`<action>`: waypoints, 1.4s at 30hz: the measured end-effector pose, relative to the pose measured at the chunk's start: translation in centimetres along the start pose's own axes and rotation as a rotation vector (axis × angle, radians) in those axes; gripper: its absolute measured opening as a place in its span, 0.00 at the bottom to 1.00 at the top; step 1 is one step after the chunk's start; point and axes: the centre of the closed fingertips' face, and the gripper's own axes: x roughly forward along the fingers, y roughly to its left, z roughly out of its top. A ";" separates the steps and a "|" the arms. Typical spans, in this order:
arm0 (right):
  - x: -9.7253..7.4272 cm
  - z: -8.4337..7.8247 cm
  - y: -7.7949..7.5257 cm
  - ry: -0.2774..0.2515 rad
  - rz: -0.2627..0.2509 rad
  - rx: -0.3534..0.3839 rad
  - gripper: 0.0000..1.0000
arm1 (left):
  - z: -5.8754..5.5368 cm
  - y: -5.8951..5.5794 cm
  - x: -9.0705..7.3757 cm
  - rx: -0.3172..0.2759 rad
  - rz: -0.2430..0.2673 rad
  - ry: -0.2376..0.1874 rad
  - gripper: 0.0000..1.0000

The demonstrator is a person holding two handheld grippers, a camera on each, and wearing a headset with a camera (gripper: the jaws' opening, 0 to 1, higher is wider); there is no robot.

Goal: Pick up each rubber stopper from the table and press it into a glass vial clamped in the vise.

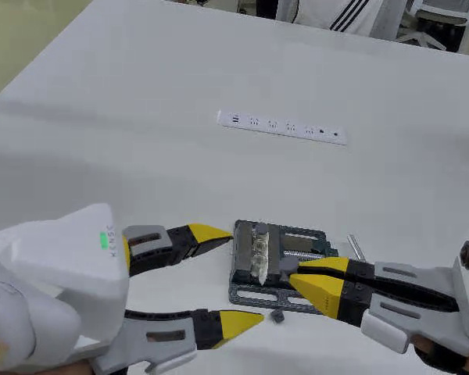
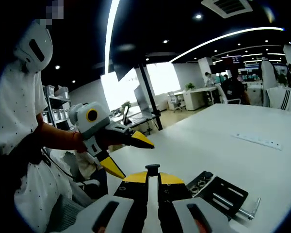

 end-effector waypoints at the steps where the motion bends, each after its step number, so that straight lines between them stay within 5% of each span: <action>1: 0.0 0.1 -0.2 -0.011 -0.003 0.011 0.01 | 0.5 0.3 0.0 0.065 0.022 -0.005 0.40; 8: -0.4 1.5 -0.3 -0.051 -0.008 0.029 0.01 | 1.8 0.7 0.4 0.171 0.046 -0.022 0.33; 18: -0.8 2.8 0.0 -0.077 -0.005 -0.028 0.01 | 3.2 0.0 0.0 -0.392 -0.096 -0.155 0.37; 21: -1.0 3.4 0.2 -0.093 0.000 -0.046 0.01 | 4.3 1.0 -0.6 -0.628 -0.116 -0.251 0.36; 27: -1.2 4.8 1.4 -0.129 0.026 -0.098 0.01 | 5.1 2.4 -1.7 -1.014 -0.184 -0.350 0.27; 31: -1.1 5.2 2.2 -0.141 0.045 -0.136 0.01 | 4.6 2.4 -1.7 -1.037 -0.185 -0.327 0.24; 34: -1.1 5.7 2.7 -0.154 0.050 -0.179 0.01 | 5.5 1.8 -1.8 -1.168 -0.256 -0.346 0.22; 38: -1.0 6.1 3.5 -0.138 0.066 -0.253 0.01 | 6.1 1.0 -1.9 -1.227 -0.329 -0.343 0.15; 42: -0.8 6.8 4.4 -0.142 0.082 -0.308 0.01 | 7.2 0.6 -2.3 -1.348 -0.422 -0.376 0.15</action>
